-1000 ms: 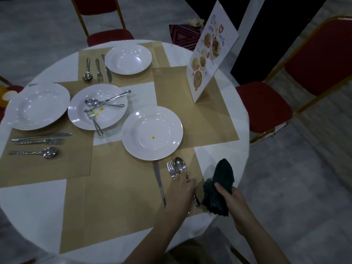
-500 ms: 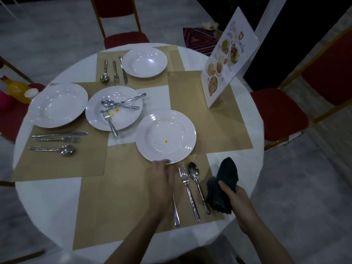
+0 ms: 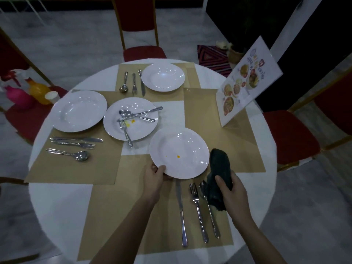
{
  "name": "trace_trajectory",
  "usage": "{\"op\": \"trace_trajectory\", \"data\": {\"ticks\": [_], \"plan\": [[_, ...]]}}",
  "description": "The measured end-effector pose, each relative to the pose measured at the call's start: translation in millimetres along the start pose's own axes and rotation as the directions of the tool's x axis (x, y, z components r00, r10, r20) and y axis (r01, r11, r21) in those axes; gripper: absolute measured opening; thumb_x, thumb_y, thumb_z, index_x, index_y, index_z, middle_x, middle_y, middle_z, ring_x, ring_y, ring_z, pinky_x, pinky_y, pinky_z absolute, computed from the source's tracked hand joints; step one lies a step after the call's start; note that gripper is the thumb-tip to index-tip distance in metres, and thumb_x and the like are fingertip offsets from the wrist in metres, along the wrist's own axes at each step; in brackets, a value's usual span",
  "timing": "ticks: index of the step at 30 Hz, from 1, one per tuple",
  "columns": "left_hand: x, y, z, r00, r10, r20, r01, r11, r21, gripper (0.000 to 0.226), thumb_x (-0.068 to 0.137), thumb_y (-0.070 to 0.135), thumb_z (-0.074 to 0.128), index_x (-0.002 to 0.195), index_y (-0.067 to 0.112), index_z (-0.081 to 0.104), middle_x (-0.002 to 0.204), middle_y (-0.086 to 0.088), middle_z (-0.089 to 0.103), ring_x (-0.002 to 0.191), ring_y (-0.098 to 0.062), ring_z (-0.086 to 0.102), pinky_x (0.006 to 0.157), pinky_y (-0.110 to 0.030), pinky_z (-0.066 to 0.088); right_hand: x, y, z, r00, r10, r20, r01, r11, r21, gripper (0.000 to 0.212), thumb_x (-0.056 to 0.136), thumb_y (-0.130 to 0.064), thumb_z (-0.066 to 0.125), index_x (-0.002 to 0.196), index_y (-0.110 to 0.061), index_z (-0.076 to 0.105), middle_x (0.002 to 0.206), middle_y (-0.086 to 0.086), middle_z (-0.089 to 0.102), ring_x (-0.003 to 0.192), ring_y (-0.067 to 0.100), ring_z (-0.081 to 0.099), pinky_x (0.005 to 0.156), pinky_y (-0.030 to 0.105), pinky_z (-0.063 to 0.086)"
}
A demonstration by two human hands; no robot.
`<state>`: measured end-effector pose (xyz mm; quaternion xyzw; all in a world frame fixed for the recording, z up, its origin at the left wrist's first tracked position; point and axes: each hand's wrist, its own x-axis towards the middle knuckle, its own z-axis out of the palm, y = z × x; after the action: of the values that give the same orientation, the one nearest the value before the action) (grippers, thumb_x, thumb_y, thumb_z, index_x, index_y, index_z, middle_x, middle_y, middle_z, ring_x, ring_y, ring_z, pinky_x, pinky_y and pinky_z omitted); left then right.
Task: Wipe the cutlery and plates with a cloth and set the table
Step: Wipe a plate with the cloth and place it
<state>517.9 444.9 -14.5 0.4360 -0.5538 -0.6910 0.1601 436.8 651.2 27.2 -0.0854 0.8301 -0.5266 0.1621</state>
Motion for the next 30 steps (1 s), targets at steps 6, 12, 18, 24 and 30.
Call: {"op": "trace_trajectory", "data": {"ticks": [6,12,18,24,30], "plan": [[-52,23,-15,0.998,0.036,0.047,-0.033,0.998,-0.057,0.031,0.089,0.006,0.053,0.113,0.025,0.059,0.103,-0.005,0.070,0.097,-0.029,0.066,0.080,-0.054,0.057,35,-43,23,0.906,-0.407,0.116,0.407,0.764,-0.501,0.057,0.094,-0.015,0.057,0.146,-0.029,0.037,0.116,0.004,0.042,0.087,0.010,0.053,0.070,0.020,0.046],[-100,47,-16,0.992,0.092,0.082,-0.089,0.995,-0.039,0.014,0.093,0.003,0.051,0.102,0.014,0.054,0.092,-0.005,0.067,0.087,-0.022,0.065,0.075,-0.042,0.059,59,-70,57,0.903,-0.286,0.320,0.428,0.557,-0.712,0.055,0.099,-0.029,0.044,0.150,-0.025,0.026,0.120,0.012,0.041,0.102,0.025,0.049,0.078,0.034,0.046],[-105,53,-34,0.995,0.094,-0.017,-0.096,0.984,-0.153,0.019,0.093,0.002,0.051,0.109,0.012,0.056,0.099,-0.009,0.069,0.090,-0.021,0.069,0.073,-0.035,0.059,5,-91,77,0.611,-0.370,0.700,0.765,0.506,-0.399,0.034,0.095,-0.045,0.046,0.126,-0.032,0.051,0.110,-0.001,0.045,0.096,0.019,0.051,0.077,0.032,0.045],[-125,35,-53,0.996,0.093,-0.008,-0.093,0.982,-0.166,0.021,0.084,0.009,0.061,0.103,0.011,0.052,0.096,-0.017,0.068,0.085,-0.024,0.068,0.067,-0.035,0.058,37,-96,31,0.699,-0.371,0.611,0.715,0.389,-0.581,0.028,0.091,-0.051,0.047,0.086,-0.024,0.049,0.088,-0.001,0.057,0.070,0.016,0.054,0.066,0.034,0.042],[-123,44,-37,0.984,0.149,0.093,-0.129,0.971,-0.200,0.041,0.092,0.000,0.052,0.123,0.026,0.051,0.112,-0.004,0.070,0.101,-0.022,0.067,0.083,-0.043,0.058,5,-94,65,0.672,-0.375,0.639,0.719,0.537,-0.441,0.028,0.095,-0.030,0.053,0.123,-0.025,0.056,0.108,0.003,0.052,0.096,0.023,0.054,0.081,0.037,0.046]]}}
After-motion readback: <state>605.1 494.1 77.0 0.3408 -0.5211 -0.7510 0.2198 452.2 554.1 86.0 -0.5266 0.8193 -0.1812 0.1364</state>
